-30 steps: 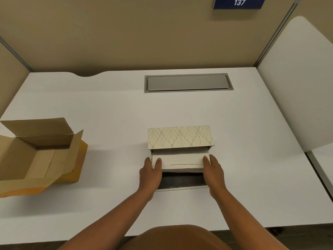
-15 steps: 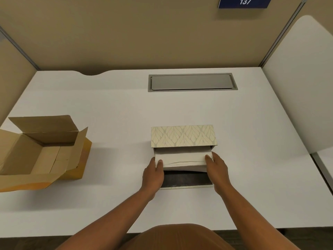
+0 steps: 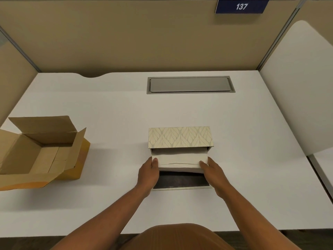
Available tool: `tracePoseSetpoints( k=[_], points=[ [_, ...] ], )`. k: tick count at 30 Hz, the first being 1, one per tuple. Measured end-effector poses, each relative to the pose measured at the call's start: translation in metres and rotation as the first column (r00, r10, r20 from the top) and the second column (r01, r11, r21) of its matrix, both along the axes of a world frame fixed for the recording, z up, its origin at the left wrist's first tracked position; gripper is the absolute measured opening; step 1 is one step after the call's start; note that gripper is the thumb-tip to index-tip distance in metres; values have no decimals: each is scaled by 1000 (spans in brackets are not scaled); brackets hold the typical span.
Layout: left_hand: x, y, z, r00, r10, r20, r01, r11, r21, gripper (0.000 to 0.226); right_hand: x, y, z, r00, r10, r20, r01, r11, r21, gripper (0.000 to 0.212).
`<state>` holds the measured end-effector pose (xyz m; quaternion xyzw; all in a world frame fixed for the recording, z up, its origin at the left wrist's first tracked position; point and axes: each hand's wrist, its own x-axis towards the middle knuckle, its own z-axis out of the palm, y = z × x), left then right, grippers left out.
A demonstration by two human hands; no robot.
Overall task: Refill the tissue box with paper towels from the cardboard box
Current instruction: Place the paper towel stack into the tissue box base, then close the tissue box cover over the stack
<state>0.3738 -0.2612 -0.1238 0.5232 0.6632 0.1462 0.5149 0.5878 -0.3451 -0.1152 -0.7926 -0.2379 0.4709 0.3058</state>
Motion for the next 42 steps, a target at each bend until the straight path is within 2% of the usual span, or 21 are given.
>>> tracePoseSetpoints(
  k=[7,11,16,18,21,24,27,33,40,41,42],
  points=[
    [-2,0,-1,998,-55,1,55,998,-39,58,-13,0,-4,996,-82,26,81,996,34,63],
    [-6,3,0,998,-59,30,58,998,17,54,-12,3,1,992,-130,3,130,991,25,66],
    [-9,7,5,997,-28,71,22,995,95,71,10,12,26,948,-308,80,283,931,231,43],
    [-15,12,9,994,-48,96,28,978,208,78,22,18,34,950,-288,123,246,929,276,44],
    [-21,27,19,982,-158,108,114,936,332,90,34,30,42,957,-133,257,60,960,273,46],
    [-21,48,31,952,-300,58,261,896,358,101,37,38,42,916,20,401,-132,958,255,38],
    [-18,66,38,931,-363,20,335,878,341,98,41,38,40,885,48,464,-179,954,242,46],
    [-22,82,37,929,-343,-138,370,863,345,84,42,30,44,924,55,378,-160,955,251,33],
    [-27,69,43,926,-349,-147,379,849,369,85,40,17,41,940,42,339,-143,949,280,35],
    [-29,63,46,922,-332,-200,387,815,432,82,40,15,40,939,46,341,-150,946,287,32],
    [-31,55,48,911,-302,-280,410,734,542,74,40,14,40,939,49,341,-156,943,293,30]
  ],
)
